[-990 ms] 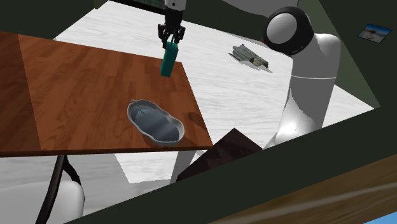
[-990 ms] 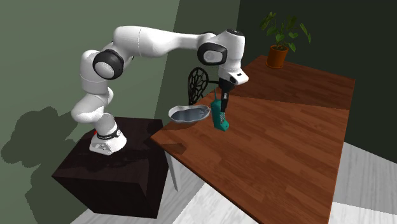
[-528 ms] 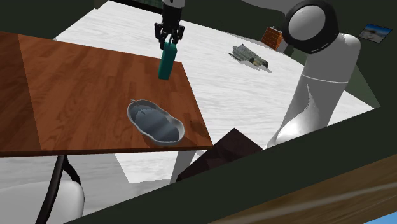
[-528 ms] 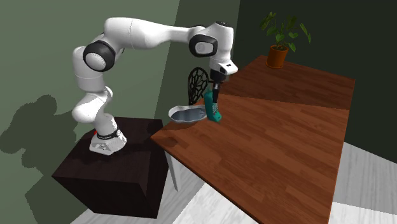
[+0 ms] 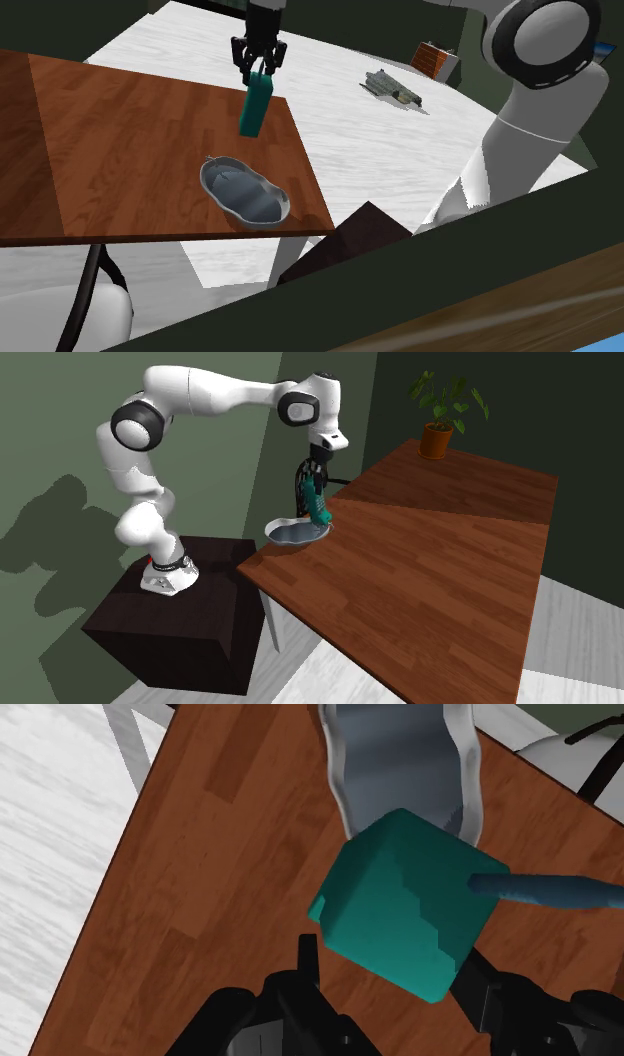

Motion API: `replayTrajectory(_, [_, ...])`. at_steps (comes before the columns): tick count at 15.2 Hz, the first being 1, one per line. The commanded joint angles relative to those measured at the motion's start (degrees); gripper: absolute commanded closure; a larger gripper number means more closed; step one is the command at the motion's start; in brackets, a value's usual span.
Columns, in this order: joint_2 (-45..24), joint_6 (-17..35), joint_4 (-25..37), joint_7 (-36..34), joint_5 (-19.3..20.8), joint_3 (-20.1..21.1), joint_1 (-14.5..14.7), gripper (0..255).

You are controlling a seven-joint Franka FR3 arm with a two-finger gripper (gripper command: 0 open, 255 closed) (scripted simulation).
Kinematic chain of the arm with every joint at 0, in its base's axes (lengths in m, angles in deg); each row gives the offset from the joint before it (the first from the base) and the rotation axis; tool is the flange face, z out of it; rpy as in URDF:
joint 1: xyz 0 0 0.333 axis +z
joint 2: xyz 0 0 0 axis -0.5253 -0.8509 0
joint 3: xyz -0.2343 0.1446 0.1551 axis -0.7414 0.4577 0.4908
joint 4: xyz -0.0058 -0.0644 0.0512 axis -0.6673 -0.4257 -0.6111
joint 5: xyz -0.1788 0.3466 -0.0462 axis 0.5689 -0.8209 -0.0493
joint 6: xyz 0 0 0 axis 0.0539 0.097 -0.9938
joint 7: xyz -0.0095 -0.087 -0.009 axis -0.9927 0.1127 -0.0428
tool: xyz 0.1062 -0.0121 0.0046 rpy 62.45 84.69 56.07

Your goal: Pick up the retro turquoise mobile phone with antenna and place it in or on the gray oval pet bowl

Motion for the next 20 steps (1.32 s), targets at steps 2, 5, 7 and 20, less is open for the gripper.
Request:
replayTrajectory(2, [3.5, 0.2, -3.7, -3.1, -0.6, 1.5, 1.6, 255])
replayTrajectory(5, [6.1, 0.1, -6.2, -6.4, -1.3, 3.1, 3.4, 255])
replayTrajectory(7, [7.2, -0.1, -7.1, -8.0, -1.6, 4.0, 4.2, 255])
replayTrajectory(20, [6.6, 9.9, -16.4, -8.3, -1.4, 4.0, 4.2, 255])
